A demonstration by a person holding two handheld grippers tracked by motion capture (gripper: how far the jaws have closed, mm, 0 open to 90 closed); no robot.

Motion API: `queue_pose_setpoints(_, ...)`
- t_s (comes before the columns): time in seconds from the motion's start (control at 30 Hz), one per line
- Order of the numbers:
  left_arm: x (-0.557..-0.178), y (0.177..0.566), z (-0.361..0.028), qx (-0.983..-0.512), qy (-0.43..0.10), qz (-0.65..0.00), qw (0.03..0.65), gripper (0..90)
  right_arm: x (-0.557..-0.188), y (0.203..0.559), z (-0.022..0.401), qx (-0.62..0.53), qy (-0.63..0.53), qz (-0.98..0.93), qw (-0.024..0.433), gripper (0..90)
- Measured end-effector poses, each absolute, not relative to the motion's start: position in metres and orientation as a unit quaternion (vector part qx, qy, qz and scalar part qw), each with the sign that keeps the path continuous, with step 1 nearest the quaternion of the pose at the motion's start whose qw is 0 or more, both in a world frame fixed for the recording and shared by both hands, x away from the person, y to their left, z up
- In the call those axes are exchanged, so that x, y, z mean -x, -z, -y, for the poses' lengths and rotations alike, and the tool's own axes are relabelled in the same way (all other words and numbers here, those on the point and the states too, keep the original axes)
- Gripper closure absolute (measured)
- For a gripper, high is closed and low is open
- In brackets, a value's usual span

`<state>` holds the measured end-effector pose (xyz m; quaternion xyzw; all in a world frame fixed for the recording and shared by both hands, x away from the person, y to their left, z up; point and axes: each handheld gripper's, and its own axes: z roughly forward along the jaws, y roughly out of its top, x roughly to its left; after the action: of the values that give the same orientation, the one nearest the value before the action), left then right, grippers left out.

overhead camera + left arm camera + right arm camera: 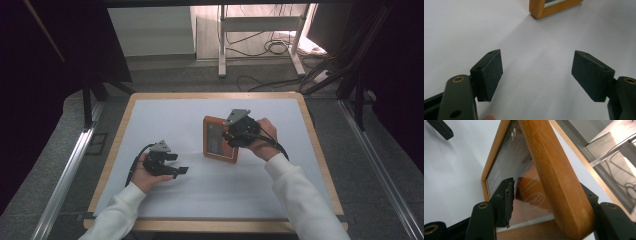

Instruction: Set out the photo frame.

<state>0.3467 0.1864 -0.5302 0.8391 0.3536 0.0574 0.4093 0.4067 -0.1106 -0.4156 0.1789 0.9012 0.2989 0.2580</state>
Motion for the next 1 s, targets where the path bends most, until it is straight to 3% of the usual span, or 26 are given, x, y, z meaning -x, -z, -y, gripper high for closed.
queue_pose_setpoints(0.3,-0.347,0.531,-0.186,-0.841,-0.057,-0.351,0.407,24.7,-0.425,0.415,0.120,-0.203,-0.331,-0.898,0.207,46.0)
queue_pose_setpoints(0.43,-0.347,0.532,-0.185,-0.843,-0.057,-0.350,0.405,24.7,-0.424,0.415,0.120,-0.201,-0.329,-0.899,0.207,45.9)
queue_pose_setpoints(0.67,-0.346,0.532,-0.184,-0.843,-0.059,-0.349,0.404,24.7,-0.426,0.420,0.119,-0.212,-0.321,-0.894,0.229,38.1)
queue_pose_setpoints(1.0,-0.347,0.532,-0.185,-0.843,-0.058,-0.350,0.405,24.7,-0.437,0.425,0.125,-0.245,-0.329,-0.884,0.222,31.7)
